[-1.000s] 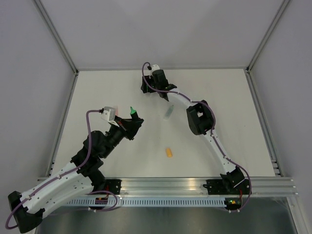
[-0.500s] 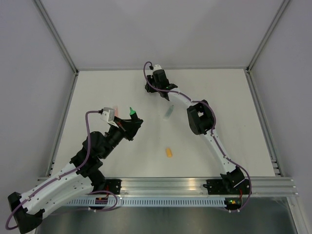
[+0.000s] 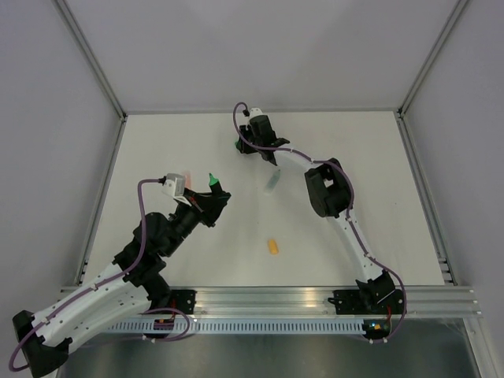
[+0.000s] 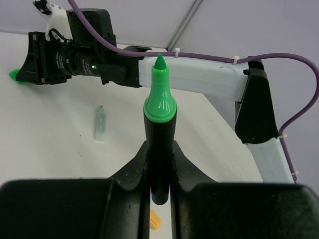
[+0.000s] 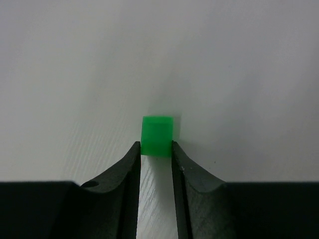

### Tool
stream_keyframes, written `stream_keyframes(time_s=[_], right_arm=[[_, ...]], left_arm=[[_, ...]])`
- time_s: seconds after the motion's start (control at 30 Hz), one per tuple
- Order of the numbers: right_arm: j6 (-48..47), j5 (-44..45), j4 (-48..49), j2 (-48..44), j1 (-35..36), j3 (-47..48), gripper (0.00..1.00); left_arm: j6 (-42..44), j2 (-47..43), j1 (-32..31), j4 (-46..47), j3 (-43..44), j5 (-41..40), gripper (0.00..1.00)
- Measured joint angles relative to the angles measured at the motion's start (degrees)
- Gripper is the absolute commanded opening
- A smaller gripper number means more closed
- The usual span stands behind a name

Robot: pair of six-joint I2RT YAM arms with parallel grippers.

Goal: Insert the pens into the pen caps

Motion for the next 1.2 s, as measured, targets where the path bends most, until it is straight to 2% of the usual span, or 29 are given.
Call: stream_keyframes(time_s=[0.17, 0.4, 0.5, 0.53, 0.63, 0.67, 0.83, 1.2], right_arm=[[0.22, -2.56, 2.95, -7.06, 0.0, -11.28, 0.25], [3.78, -6.8, 8.0, -21.81, 0.28, -35.47, 0.22], [6.08, -7.32, 9.9, -29.44, 0.85, -46.99, 0.29], [6.8, -7.39, 9.92, -31.47, 1.14, -49.81, 0.36], [7.76, -7.21, 9.94, -35.41, 2.25, -55.69, 0.43], [7.74, -7.1, 9.27, -36.17, 2.75, -56.61, 0.48], [6.62, -6.23, 5.49, -36.94, 4.26, -55.36, 0.56], [7.13, 0.31, -1.88, -35.23, 4.22, -46.88, 0.56]], left_arm=[[0.0, -0.07, 0.0, -0.09, 0.0, -0.98, 0.02], [0.02, -0.83, 0.0, -0.85, -0.33, -2.36, 0.02], [0.02, -0.85, 0.0, -0.85, -0.48, -3.08, 0.02], [0.02, -0.87, 0.0, -0.87, -0.59, -3.48, 0.02], [0.02, -0.92, 0.0, -0.87, -1.01, -4.5, 0.02], [0.02, -0.96, 0.0, -0.87, -1.22, -4.87, 0.02], [0.04, -1.2, 0.0, -0.98, -1.7, -6.19, 0.02], [0.04, -2.45, 0.0, -0.98, -1.7, -6.32, 0.02]])
